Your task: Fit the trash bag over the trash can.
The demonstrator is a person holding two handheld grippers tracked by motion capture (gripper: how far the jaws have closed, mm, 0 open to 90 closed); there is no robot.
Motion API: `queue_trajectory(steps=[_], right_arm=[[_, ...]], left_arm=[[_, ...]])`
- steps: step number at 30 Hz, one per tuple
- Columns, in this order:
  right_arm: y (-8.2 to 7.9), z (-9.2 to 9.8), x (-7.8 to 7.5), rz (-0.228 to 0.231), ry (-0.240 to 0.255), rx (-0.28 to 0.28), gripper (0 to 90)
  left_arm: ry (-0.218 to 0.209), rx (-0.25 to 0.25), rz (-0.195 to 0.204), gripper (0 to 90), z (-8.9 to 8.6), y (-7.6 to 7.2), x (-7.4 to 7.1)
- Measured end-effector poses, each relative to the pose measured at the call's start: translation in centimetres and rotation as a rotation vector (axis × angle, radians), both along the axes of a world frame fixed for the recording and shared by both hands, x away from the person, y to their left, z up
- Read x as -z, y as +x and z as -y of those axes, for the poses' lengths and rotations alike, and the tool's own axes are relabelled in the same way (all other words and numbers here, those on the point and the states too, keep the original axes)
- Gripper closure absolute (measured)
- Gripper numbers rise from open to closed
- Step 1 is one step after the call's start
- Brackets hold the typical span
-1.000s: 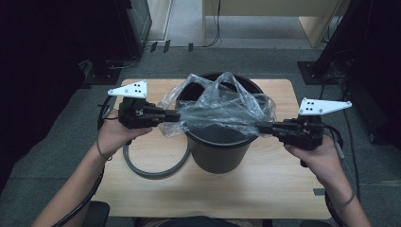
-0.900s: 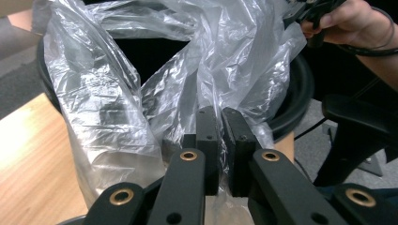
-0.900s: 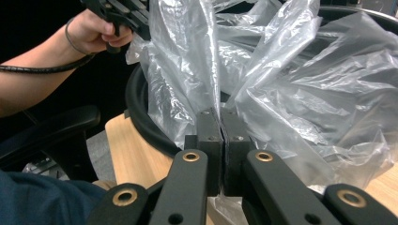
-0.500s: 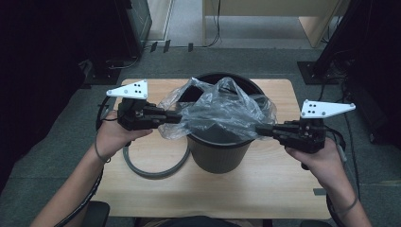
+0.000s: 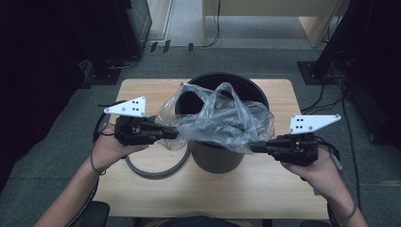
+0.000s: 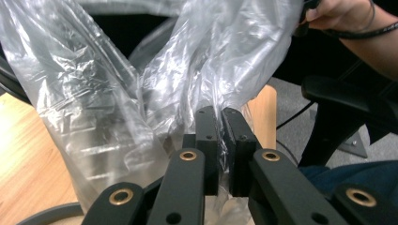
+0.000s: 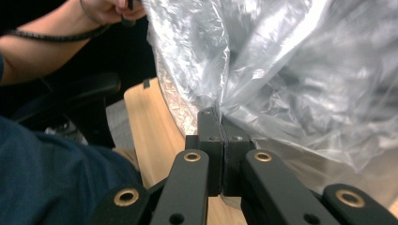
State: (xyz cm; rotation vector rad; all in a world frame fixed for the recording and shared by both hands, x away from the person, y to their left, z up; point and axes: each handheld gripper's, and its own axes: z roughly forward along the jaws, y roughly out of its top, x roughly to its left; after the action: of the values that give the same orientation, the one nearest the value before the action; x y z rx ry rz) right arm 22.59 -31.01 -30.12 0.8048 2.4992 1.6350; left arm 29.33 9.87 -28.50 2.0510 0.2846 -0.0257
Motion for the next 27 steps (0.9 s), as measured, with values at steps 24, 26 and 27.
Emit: queue_trajectory(steps=[24,26,27], right_arm=[[-0.6,1.2,-0.2,0.03,-0.021,-0.004,62.7],[-1.1,2.0,-0.7,0.042,0.006,0.002,59.3],[-1.3,2.3,-0.9,0.049,0.016,0.006,58.6]], left_arm=[[-0.017,-0.023,-0.001,72.7,-1.7,-0.1,-0.4],[-0.037,-0.024,-0.006,69.5,-2.1,-0.2,-0.8],[-0.048,-0.031,-0.004,68.1,-2.3,-0.2,-1.0]])
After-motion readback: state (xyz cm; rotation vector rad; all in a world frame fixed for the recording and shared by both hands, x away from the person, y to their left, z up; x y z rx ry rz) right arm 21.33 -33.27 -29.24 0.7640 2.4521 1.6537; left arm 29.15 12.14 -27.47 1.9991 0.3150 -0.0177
